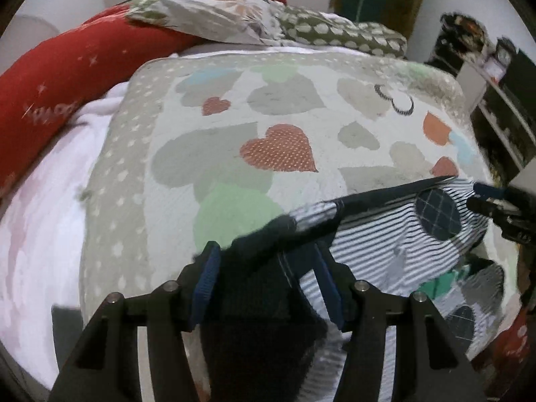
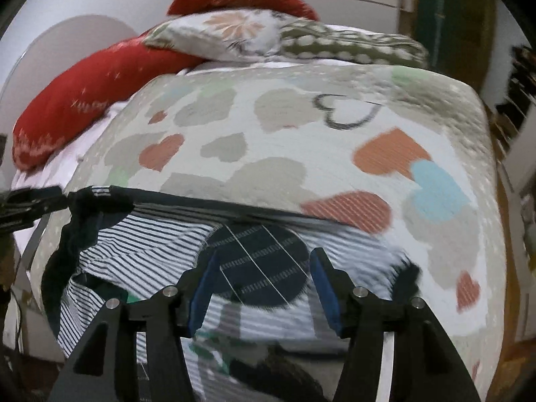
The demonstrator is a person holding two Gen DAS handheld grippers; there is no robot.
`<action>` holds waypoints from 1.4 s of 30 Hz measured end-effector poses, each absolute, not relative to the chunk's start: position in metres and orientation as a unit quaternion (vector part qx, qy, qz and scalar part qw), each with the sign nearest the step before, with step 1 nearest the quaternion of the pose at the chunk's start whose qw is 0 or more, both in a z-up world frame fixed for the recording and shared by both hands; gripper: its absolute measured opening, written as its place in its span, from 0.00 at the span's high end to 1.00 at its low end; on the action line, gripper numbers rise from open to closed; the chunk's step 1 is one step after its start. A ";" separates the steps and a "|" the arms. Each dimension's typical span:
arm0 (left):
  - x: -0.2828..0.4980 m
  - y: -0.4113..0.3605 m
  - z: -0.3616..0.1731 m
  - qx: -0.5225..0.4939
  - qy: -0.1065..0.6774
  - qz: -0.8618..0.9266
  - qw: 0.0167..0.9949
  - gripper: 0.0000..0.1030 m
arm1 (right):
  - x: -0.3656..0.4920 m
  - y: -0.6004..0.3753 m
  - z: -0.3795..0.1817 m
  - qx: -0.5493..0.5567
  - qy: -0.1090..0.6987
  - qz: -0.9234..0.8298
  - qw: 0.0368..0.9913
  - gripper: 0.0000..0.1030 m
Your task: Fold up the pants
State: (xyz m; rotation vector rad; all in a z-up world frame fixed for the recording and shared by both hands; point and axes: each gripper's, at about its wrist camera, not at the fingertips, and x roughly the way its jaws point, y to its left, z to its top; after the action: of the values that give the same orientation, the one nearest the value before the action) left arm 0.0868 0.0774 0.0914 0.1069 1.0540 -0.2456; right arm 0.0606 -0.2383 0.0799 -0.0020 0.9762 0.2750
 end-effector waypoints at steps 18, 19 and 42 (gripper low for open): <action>0.129 0.037 0.035 0.158 0.532 -0.136 0.821 0.90 | 0.124 -0.195 0.025 -0.130 0.501 0.166 0.839 0.90; 0.128 0.037 0.037 0.155 0.531 -0.134 0.822 0.92 | 0.124 -0.194 0.027 -0.125 0.500 0.163 0.841 0.91; -0.074 0.070 0.112 0.126 0.384 -0.117 0.907 0.94 | -0.079 -0.187 0.109 -0.097 0.391 0.163 0.901 0.96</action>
State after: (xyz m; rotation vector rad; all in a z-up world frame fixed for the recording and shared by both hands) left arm -0.0740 0.0702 0.1118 0.2609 0.7936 -0.2408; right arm -0.0787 -0.1867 0.1086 -0.2017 0.8080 0.3371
